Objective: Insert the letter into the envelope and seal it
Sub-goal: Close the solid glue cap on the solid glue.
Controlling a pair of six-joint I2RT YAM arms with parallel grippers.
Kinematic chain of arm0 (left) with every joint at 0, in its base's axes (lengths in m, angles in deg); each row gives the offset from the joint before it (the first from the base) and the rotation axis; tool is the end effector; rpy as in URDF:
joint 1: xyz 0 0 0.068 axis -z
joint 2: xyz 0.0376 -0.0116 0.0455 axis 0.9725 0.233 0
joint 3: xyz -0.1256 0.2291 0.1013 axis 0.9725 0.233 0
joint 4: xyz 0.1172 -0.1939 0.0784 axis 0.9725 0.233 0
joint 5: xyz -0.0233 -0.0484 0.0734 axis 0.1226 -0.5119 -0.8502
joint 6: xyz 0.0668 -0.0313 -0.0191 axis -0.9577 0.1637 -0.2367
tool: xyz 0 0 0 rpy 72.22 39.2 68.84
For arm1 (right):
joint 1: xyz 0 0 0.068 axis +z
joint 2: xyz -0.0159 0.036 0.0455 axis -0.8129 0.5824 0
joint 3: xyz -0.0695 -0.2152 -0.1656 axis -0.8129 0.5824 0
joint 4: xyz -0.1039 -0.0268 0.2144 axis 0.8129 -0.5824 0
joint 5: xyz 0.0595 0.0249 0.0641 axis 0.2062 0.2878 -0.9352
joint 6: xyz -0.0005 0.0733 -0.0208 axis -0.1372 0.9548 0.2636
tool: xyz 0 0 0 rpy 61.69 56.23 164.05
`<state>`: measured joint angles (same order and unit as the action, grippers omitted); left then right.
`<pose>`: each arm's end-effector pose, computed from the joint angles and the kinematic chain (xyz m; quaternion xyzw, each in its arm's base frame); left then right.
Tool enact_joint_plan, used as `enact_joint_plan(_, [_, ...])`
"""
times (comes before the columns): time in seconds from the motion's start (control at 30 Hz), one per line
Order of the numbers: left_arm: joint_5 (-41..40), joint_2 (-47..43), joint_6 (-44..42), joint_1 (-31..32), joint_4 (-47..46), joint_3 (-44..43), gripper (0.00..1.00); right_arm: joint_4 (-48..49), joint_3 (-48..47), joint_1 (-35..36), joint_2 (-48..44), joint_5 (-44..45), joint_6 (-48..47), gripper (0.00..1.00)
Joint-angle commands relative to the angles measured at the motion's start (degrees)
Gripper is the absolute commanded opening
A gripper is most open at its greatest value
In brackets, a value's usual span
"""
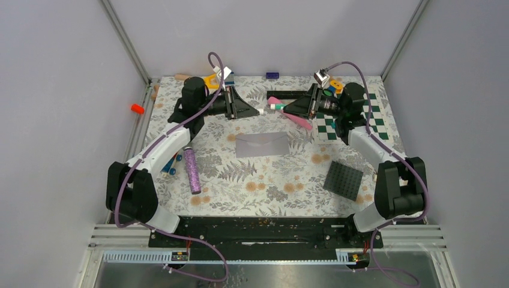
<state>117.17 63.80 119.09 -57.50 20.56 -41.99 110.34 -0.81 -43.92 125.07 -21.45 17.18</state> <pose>0.3038 -0.1600 0.3564 0.1551 0.7281 -0.5860 0.3200 0.3180 0.1174 0.3446 -0.1088 0.6794 0.6569 0.3084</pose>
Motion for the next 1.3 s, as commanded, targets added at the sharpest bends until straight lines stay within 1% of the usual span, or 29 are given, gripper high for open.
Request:
enact_joint_plan(0.0, [4.6, -0.76, 9.69, -0.3, -13.02, 1.2, 0.07, 21.67, 1.89, -0.31, 0.76, -1.26, 15.11, 0.21])
enact_joint_plan(0.13, [4.81, -0.92, 11.65, -0.22, -15.33, 2.28, 0.07, 25.48, 3.36, -0.23, 1.23, -0.54, 17.22, 0.2])
enact_joint_plan(0.43, [5.53, -0.22, 12.81, -0.14, -16.3, 2.43, 0.07, 27.47, 4.61, 0.19, 1.22, -1.51, 17.88, 0.19])
enact_joint_plan(0.77, [6.22, -0.07, 13.13, 0.47, -16.24, 2.12, 0.07, 25.78, 3.96, 3.12, 1.52, -1.97, 15.9, 0.18])
enact_joint_plan(1.27, [7.45, -0.22, 13.77, 1.19, -17.12, 2.43, 0.08, 25.24, 3.56, 3.19, 2.09, -2.15, 15.48, 0.17])
